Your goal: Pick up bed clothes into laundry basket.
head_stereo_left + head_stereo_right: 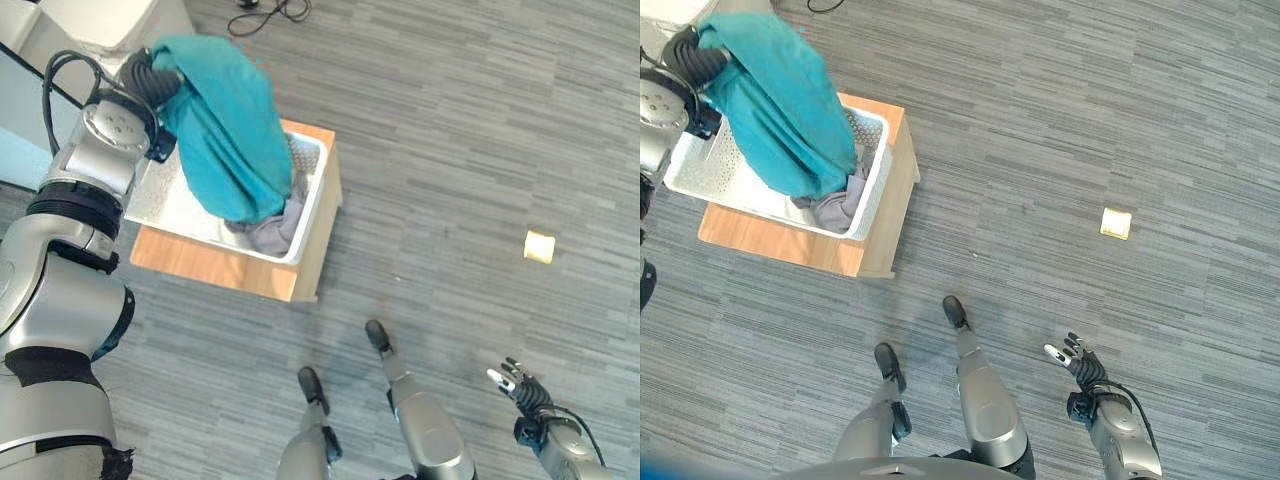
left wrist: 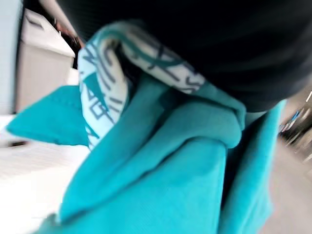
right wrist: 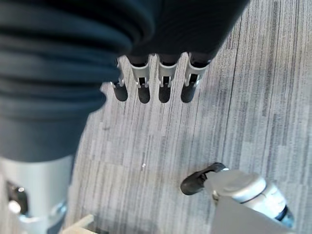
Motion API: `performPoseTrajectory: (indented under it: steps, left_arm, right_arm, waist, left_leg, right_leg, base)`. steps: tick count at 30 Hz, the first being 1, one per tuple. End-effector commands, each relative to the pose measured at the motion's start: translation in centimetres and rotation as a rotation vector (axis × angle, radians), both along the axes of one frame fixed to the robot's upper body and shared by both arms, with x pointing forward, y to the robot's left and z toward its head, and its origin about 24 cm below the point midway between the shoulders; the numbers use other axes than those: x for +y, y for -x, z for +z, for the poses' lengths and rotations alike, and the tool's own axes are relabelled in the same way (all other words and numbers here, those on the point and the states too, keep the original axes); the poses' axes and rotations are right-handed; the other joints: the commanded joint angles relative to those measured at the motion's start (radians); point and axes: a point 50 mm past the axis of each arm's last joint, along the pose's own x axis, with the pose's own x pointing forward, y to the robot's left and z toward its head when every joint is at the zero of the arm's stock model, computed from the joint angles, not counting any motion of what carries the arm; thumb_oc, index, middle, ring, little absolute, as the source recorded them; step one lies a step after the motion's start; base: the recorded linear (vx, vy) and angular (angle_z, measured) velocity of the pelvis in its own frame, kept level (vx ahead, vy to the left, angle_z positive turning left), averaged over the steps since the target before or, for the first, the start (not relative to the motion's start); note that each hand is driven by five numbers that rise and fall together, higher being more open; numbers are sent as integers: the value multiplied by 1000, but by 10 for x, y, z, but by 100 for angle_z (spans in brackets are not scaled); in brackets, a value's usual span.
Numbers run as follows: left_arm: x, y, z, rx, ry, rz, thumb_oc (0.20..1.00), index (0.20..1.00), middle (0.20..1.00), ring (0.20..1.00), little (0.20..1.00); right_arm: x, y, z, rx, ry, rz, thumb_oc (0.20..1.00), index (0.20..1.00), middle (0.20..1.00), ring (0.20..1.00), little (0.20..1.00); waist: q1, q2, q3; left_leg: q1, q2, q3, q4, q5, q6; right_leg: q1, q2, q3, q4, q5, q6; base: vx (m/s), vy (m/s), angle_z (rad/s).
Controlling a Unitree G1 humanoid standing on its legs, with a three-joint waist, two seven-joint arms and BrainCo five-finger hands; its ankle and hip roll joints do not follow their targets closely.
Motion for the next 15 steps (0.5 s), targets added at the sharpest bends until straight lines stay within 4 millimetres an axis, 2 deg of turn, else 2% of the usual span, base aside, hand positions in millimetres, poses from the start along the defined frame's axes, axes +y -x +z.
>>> performPoseTrajectory:
  steps: [1, 8, 9, 10, 12, 15]
  left_arm:
    - [17, 18, 54, -164, -117, 97, 200, 200, 200, 200, 200]
    - [15, 14, 48, -137, -189, 137, 200, 200, 200, 200, 200]
    - [14, 14, 48, -136, -190, 137, 526, 526, 526, 526, 526]
    - [14, 13, 45, -124, -188, 132, 1000, 1000, 1000, 1000, 1000]
    - [14, 12, 42, -110, -204, 127, 1000, 1000, 1000, 1000, 1000]
    - [13, 15, 51, -136, -236, 134, 1000, 1000, 1000, 1000, 1000]
  right_arm:
    - [-18, 7, 9, -37, 58, -18, 1000, 1000, 1000, 1000, 1000]
    - [-17, 4, 10, -40, 57, -4, 1000, 1000, 1000, 1000, 1000]
    - [-19, 4, 11, -40, 61, -3, 1000, 1000, 1000, 1000, 1000]
    - [-19, 2, 12, -44, 62, -2, 1000, 1000, 1000, 1000, 1000]
    - [-19, 2, 12, -44, 65, 6, 1000, 1000, 1000, 1000, 1000]
    - [-17, 0, 14, -49, 67, 24, 1000, 1000, 1000, 1000, 1000]
  waist:
    - [13, -28, 12]
    - [10, -49, 21]
    - [10, -53, 21]
    - [12, -56, 22]
    - [13, -59, 20]
    - [17, -62, 15]
  left_leg:
    - [107, 4, -7, 8, -41, -7]
    - [105, 2, -12, 8, -41, -5]
    - [104, 2, -12, 8, -40, -6]
    - [102, 3, -13, 8, -40, -6]
    - [101, 3, -13, 8, -41, -6]
    - [104, 2, -13, 8, -43, -6]
  right_leg:
    - [32, -34, -55, 18, -86, 103]
    - [31, -35, -59, 17, -83, 104]
    - [30, -35, -61, 17, -82, 105]
    - [30, -35, -61, 17, -82, 105]
    - [30, -35, -62, 16, -80, 106]
    - [34, -34, -61, 15, -81, 107]
  base:
    - [0, 0, 0]
    - [-13, -4, 4]
    - [-17, 1, 6]
    - [-17, 3, 6]
    - [-8, 5, 5]
    - [0, 0, 0]
